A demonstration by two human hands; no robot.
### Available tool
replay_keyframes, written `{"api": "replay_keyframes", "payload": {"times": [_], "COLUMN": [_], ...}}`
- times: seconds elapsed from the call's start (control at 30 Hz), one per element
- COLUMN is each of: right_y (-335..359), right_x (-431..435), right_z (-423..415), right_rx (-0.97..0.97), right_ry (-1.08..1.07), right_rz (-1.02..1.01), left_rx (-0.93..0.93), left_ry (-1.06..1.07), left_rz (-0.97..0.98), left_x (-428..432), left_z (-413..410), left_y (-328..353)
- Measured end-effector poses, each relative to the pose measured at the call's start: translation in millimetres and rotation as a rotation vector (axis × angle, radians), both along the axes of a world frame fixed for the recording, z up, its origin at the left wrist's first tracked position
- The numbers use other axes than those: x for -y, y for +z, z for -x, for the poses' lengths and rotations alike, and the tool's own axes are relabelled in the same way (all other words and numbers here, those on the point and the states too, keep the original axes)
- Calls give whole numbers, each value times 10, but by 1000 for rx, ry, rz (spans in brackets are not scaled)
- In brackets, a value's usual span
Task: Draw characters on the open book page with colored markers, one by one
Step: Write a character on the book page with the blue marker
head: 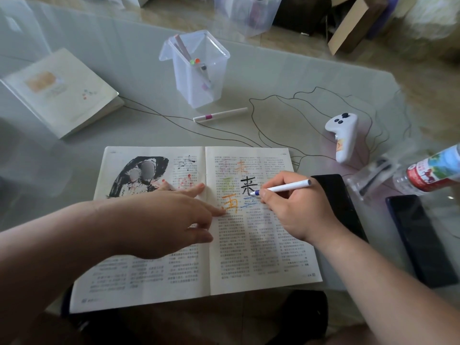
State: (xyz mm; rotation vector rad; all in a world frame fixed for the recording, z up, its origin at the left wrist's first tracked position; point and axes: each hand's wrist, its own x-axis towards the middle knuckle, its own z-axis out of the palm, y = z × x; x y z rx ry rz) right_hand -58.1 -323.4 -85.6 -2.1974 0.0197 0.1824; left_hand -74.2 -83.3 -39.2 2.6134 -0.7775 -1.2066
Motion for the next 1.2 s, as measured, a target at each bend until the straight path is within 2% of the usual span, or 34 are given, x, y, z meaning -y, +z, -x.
{"api": "replay_keyframes", "payload": {"times": [0.17, 0.37, 0.5, 0.67, 0.8, 0.93, 1.2], "right_y": [14, 34, 31, 7, 28, 8, -16], "right_x": [-9, -10, 14, 9, 0, 40, 42], "right_z": [38, 37, 35, 55, 62, 22, 42], "right_rx": [-25, -156, -112, -66, -109, -89, -53], "right_ry": [14, 53, 22, 85, 154, 11, 58], "right_rz": [-9, 16, -104, -1, 1, -115, -32], "left_rx": [4, 5, -1, -8, -2, -1, 38], "left_ry": [-1, -1, -1, 6, 17, 11, -16], "left_rz": [9, 4, -2, 7, 11, 18, 22], "left_x": [-7, -5, 0, -3, -4, -23, -41], "left_z": [6, 6, 3, 8, 3, -7, -34], "left_y": [3, 13, 17, 21, 4, -22, -107]}}
